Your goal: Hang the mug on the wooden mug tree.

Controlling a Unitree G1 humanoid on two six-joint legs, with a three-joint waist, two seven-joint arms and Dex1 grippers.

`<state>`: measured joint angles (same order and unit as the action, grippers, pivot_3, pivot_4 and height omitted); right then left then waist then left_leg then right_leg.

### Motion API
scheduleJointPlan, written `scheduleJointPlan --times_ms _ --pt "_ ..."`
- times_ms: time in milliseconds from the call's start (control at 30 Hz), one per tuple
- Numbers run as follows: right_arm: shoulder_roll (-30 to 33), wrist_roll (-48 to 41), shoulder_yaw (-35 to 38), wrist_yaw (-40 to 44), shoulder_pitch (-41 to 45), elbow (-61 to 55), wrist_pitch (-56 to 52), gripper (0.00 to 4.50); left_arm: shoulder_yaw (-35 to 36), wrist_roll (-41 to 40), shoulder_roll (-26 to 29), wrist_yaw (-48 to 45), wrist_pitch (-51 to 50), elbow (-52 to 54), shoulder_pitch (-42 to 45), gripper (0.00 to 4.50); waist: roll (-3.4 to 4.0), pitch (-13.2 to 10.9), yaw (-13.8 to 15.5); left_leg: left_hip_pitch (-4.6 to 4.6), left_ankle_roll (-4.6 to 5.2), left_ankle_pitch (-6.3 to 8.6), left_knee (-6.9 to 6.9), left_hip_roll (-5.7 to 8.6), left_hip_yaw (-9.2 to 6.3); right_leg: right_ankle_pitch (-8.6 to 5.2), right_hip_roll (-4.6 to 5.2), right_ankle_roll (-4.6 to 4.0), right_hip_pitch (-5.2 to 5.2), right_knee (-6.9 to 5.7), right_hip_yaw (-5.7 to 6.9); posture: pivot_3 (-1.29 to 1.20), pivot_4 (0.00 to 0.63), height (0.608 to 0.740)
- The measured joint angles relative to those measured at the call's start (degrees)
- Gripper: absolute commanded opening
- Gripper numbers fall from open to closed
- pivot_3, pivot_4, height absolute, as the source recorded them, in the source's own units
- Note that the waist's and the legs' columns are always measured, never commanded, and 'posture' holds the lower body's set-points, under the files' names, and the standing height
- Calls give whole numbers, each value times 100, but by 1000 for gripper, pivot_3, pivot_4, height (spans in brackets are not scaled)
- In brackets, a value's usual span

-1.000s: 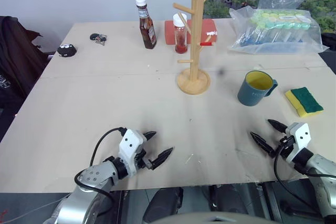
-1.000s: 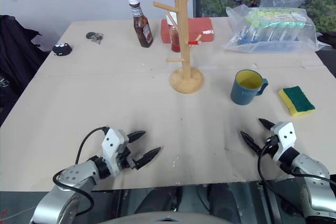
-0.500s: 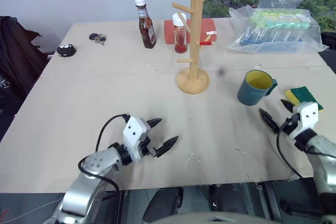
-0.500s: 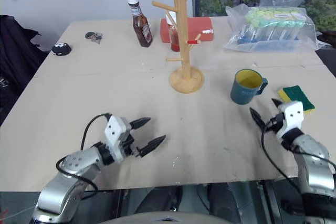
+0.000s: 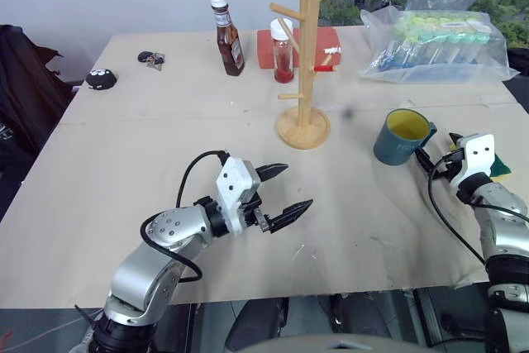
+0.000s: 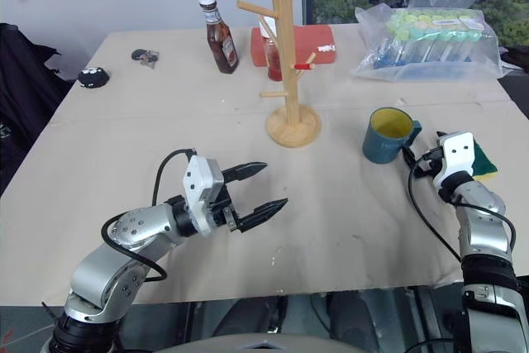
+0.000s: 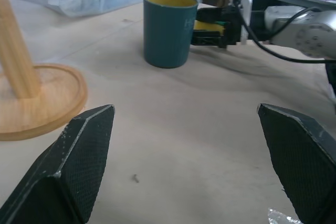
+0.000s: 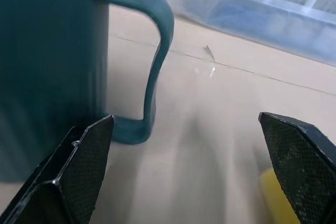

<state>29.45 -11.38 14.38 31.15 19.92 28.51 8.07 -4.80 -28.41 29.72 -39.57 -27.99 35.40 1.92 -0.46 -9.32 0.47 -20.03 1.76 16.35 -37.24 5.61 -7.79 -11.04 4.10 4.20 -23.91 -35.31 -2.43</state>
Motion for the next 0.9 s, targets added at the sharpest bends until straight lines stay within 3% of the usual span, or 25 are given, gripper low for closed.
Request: scheduleJointPlan --times_ms 167,300,333,400,500,633,900 --pt "0 -20 -18 243 452 554 138 4467 -31 -11 -5 32 -44 6 28 4500 -2 -1 -55 3 0 0 -2 0 4 2 -1 -2 2 -1 -4 0 150 737" --pt "-67 -284 -37 967 1065 1397 186 2687 -201 7 -70 123 -47 8 27 4500 -1 -4 -123 3 2 0 -2 -1 7 3 -1 -2 2 2 -8 0 150 737" --pt "-76 -423 -25 1204 1157 1508 143 2046 -216 12 -69 132 -47 9 28 4500 -1 -4 -127 3 2 1 0 -2 5 3 -3 -2 2 2 -7 0 150 737" --pt "-78 -547 -17 1437 1204 1556 60 1534 -208 15 -61 138 -44 8 25 4500 -1 -4 -125 3 2 1 0 -2 4 3 -2 -3 2 2 -6 0 150 737" --pt "-64 -674 -24 1910 1288 1715 -130 155 -186 21 -18 133 -16 8 12 4500 -1 -4 -124 3 6 3 0 -2 5 3 -1 -3 2 3 -7 0 150 737" --pt "12 -642 -119 2216 1294 1781 -142 71 -175 168 -92 239 166 -4 -29 4500 1 -4 -122 2 8 5 0 -1 7 3 1 -2 2 5 -8 0 150 737" --pt "404 -294 -682 2602 1484 1156 -554 71 -96 587 -826 714 1051 -297 -403 4500 11 -11 -135 1 8 5 -1 -1 18 4 2 -1 -4 4 -18 0 150 737"
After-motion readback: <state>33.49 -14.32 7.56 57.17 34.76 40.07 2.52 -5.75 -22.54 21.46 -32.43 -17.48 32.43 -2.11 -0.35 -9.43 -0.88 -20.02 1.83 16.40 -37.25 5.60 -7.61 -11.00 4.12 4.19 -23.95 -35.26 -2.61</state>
